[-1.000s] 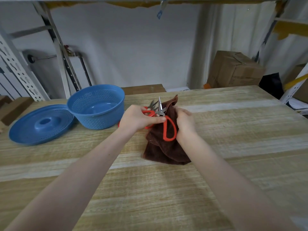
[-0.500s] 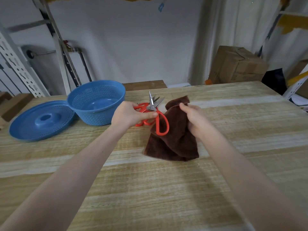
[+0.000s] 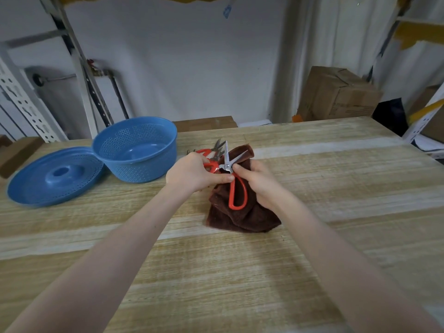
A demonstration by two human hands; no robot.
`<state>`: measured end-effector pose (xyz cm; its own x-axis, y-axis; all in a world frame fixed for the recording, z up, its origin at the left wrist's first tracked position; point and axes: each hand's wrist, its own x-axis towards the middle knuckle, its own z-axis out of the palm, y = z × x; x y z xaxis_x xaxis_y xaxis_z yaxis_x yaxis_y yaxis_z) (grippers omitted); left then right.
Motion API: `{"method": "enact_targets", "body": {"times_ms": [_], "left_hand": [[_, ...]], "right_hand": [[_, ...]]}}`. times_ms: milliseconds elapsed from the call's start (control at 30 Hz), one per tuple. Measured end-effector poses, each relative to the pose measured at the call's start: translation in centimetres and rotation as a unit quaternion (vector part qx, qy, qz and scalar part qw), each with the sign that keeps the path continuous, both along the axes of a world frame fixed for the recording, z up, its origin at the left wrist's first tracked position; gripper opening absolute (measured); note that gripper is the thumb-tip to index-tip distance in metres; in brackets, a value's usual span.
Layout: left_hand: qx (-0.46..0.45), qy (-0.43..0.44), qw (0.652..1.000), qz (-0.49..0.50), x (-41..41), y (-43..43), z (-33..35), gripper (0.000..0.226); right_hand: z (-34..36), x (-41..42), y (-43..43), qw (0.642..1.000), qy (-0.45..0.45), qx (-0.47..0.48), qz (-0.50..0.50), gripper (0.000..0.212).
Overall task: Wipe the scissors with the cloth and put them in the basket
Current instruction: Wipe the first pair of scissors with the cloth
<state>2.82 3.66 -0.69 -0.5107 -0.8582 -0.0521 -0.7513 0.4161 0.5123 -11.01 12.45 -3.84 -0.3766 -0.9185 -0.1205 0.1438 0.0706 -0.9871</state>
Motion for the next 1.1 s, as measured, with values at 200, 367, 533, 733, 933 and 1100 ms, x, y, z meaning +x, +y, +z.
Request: {"method": "enact_targets", "body": {"times_ms": [200, 367, 533, 733, 933, 1100], "left_hand": [[0.113, 0.073, 0.989, -0.055, 0.3, -0.1, 0.8, 0.046], [0.191, 0.158, 0.968, -0.035, 0.6, -0.2, 0.6, 0.037], [0.169, 0.176, 0.97, -0.014, 0.0, 0.3, -0.1, 0.042], [0.11, 0.172, 0.979, -0.006, -0.3, 0.8, -0.1, 0.038], [0.105, 0.162, 0.981, 0.014, -0.8, 0.7, 0.0, 0.057], [0.107, 0.156, 0.982, 0.013, -0.8, 1.0, -0.2, 0.053]], "right_hand": [[0.4, -0.3, -0.3, 0.999, -0.03, 0.004, -0.014, 0.018], [0.5, -0.7, 0.2, 0.999, -0.04, -0.001, -0.012, 0.017], [0.4, -0.3, -0.1, 1.0, -0.003, 0.001, -0.028, 0.012], [0.6, 0.5, -0.8, 0.995, 0.035, -0.006, -0.089, 0.014], [0.7, 0.4, -1.3, 0.989, 0.025, -0.012, -0.142, 0.015], [0.5, -0.3, -1.5, 0.982, -0.013, 0.005, -0.189, 0.016]]}}
